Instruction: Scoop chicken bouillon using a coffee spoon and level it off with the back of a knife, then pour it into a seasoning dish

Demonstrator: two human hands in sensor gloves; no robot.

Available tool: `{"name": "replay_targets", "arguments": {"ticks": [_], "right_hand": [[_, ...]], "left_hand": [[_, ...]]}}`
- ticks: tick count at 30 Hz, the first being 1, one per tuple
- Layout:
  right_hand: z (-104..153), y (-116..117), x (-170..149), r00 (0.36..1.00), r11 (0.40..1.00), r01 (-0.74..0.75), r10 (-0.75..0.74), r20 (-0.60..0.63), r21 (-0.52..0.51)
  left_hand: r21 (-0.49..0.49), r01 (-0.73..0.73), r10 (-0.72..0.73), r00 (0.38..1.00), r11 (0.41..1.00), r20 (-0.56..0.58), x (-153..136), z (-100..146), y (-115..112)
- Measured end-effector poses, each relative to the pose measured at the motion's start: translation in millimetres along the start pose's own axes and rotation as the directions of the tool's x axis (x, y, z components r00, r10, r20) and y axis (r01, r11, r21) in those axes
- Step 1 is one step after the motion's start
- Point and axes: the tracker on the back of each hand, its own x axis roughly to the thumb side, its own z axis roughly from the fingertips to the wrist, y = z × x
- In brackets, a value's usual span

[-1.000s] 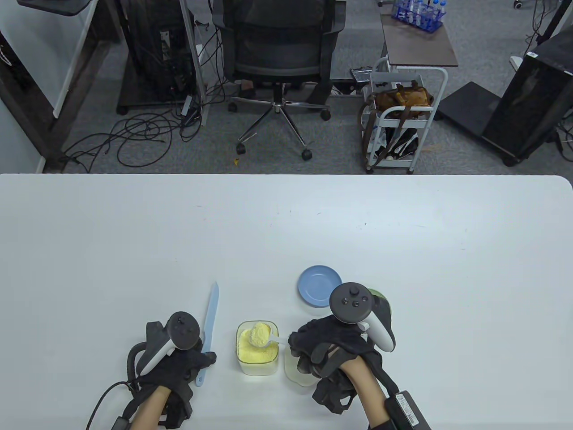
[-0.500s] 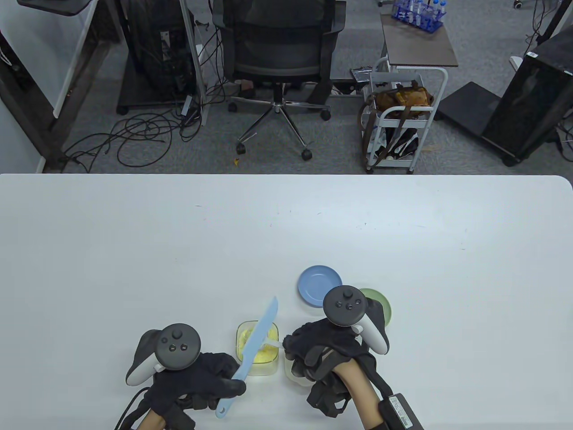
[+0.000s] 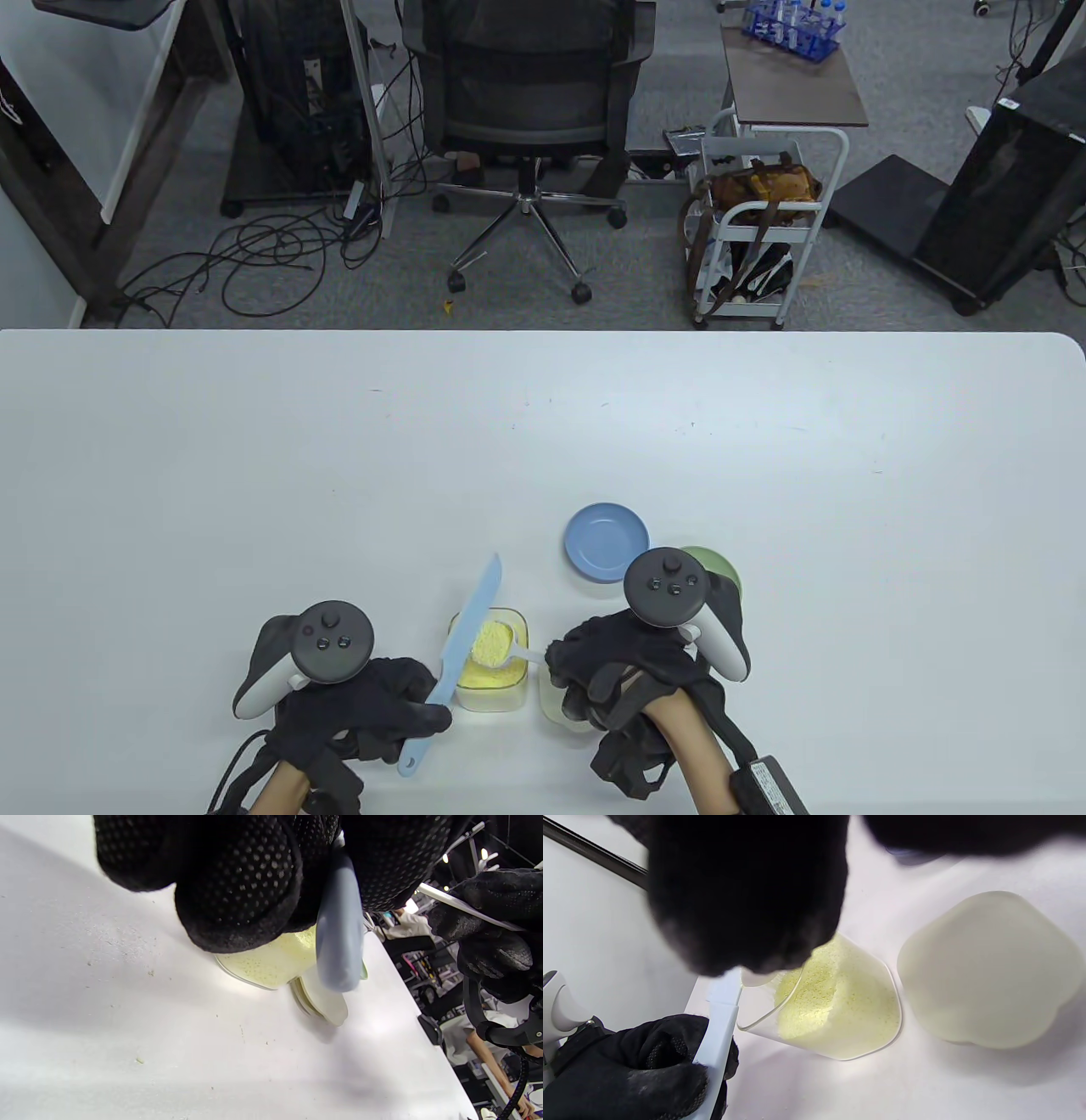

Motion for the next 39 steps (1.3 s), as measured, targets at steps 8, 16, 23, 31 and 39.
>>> {"name": "replay_targets", "arguments": {"ticks": [8, 16, 23, 31, 39], "right_hand": [[0.2, -2.6, -3.4, 1.000, 1.000, 0.022, -0.022, 0.011, -0.007], [-1.0, -0.5, -11.4, 0.999, 0.999, 0.048, -0.048, 0.014, -0.003], [3.7, -8.0, -16.4, 0.996, 0.996, 0.085, -0.084, 0.034, -0.027], [7.7, -11.0, -18.5, 0.993, 0.994, 0.108, -0.107, 0.049, -0.031], [13.1, -13.5, -19.3, 0.990, 0.992, 0.121, -0.118, 0.075, -0.042]], "left_hand": [[0.219, -0.035, 0.065, 0.990, 0.975, -0.129, -22.9, 7.6, 19.5], [0.243, 0.103, 0.020, 0.889, 0.965, -0.457, -70.5, -7.1, 18.8], [0.167, 0.163, -0.053, 0.851, 0.972, -0.523, -79.0, -16.2, 12.2], [0.168, 0.296, -0.148, 0.800, 0.940, -0.581, -77.8, -15.8, 10.9], [0.354, 0.344, -0.136, 0.857, 0.870, -0.498, -51.6, 6.3, 21.0]]}}
